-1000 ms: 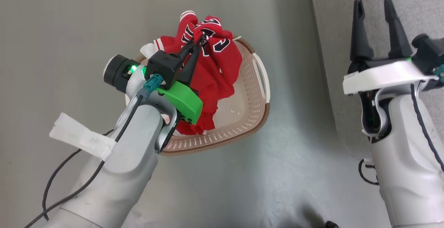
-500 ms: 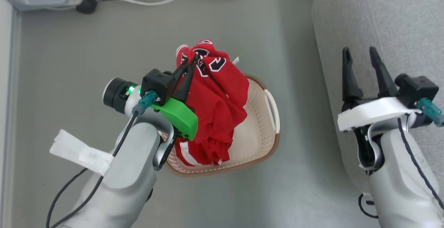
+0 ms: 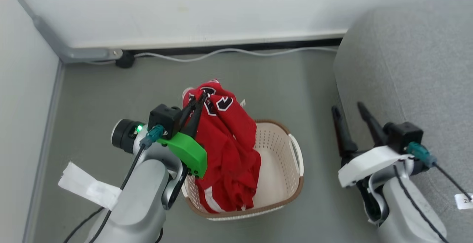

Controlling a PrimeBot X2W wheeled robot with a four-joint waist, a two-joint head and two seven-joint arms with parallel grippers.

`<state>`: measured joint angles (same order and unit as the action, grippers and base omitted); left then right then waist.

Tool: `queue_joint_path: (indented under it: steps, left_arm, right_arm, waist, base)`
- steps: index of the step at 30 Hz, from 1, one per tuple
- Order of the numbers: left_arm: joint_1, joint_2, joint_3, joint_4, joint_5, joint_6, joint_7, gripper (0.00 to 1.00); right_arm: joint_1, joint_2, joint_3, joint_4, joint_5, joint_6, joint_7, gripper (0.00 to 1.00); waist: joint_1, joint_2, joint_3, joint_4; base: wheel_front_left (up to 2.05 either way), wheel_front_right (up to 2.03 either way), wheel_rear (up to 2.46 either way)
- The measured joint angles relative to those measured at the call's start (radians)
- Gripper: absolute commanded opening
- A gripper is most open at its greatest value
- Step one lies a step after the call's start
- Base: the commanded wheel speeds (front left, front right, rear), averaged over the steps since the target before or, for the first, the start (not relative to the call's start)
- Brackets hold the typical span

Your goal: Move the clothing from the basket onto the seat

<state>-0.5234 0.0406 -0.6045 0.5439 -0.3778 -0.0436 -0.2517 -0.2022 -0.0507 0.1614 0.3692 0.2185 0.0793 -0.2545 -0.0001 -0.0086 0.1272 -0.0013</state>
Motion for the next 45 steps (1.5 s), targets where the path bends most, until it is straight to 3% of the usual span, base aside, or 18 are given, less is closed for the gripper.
queue_joint_path:
  steps: [16, 45]
  left_arm:
    - [0.022, 0.0, -0.017, -0.03, -0.027, 0.0, 0.006, 0.0]
    - [0.02, 0.0, -0.165, -0.222, -0.051, -0.018, 0.094, 0.0]
  right_arm:
    - [0.02, 0.0, 0.288, 0.078, -0.037, 0.035, 0.0, 1.0]
    - [-0.152, -0.007, 0.473, 0.265, -0.023, 0.044, 0.0, 1.0]
  waist:
    - [0.0, 0.0, -0.117, 0.021]
    - [0.0, 0.0, -0.106, 0.112]
  base:
    - [0.0, 0.0, 0.0]
    - [0.0, 0.0, 0.0]
